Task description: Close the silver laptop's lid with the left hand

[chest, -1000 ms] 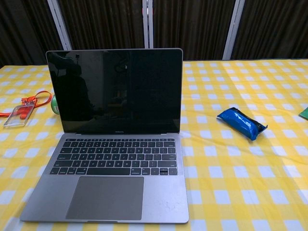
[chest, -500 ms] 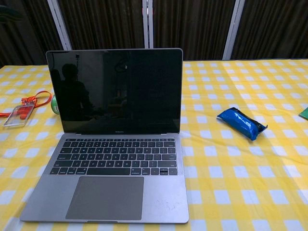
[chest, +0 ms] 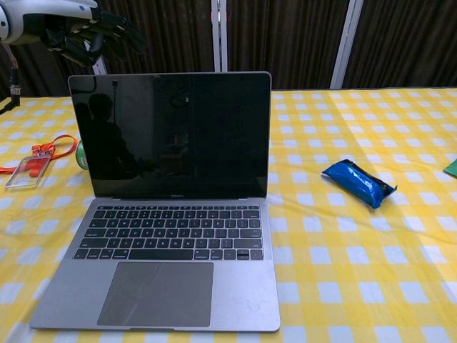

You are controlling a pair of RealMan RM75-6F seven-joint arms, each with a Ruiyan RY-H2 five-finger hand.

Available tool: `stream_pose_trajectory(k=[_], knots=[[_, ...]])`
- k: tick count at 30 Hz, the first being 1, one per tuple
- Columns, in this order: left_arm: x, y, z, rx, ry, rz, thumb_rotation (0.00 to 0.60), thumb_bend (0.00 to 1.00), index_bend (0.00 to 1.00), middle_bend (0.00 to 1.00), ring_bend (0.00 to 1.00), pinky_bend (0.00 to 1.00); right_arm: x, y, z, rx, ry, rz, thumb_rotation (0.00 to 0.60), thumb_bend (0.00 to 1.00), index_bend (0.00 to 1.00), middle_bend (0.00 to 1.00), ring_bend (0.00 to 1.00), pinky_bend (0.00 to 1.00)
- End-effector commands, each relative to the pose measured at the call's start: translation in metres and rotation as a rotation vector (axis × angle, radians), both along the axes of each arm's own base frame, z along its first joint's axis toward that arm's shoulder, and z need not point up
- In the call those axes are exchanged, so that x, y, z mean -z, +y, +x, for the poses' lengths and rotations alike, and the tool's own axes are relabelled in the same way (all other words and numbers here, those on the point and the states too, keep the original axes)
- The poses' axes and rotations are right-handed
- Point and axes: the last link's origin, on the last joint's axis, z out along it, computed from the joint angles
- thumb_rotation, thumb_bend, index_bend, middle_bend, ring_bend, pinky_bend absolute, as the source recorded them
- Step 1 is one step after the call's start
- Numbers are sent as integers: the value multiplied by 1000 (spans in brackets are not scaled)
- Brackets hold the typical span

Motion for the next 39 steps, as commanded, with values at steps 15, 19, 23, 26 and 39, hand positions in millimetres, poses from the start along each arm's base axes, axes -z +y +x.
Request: stream_pose_trajectory(k=[15, 19, 23, 26, 39], knots=[[5, -10, 10, -49, -92, -115, 600, 1000, 283, 315, 356, 361, -6, 0, -1, 5, -11, -14, 600, 0, 23, 0, 0, 0], [3, -18, 9, -53, -114, -144, 600, 1000, 284, 317, 361, 361, -5, 0, 0, 5, -11, -12, 600, 0, 23, 0, 0, 0], [2, -26, 7, -44, -130, -163, 600, 1000, 284, 317, 361, 361, -5, 1, 0, 3, -11, -9, 600, 0, 23, 0, 0, 0], [1, -32, 6, -40, -158, -170, 600, 1000, 284, 317, 361, 361, -5, 1, 1, 1, -9, -9, 600, 0, 23, 0, 0, 0], [-1, -74, 1, 41, -216, -282, 600, 1000, 284, 317, 361, 362, -5, 1, 2, 2, -7, -12, 600, 0, 24, 0, 0, 0]])
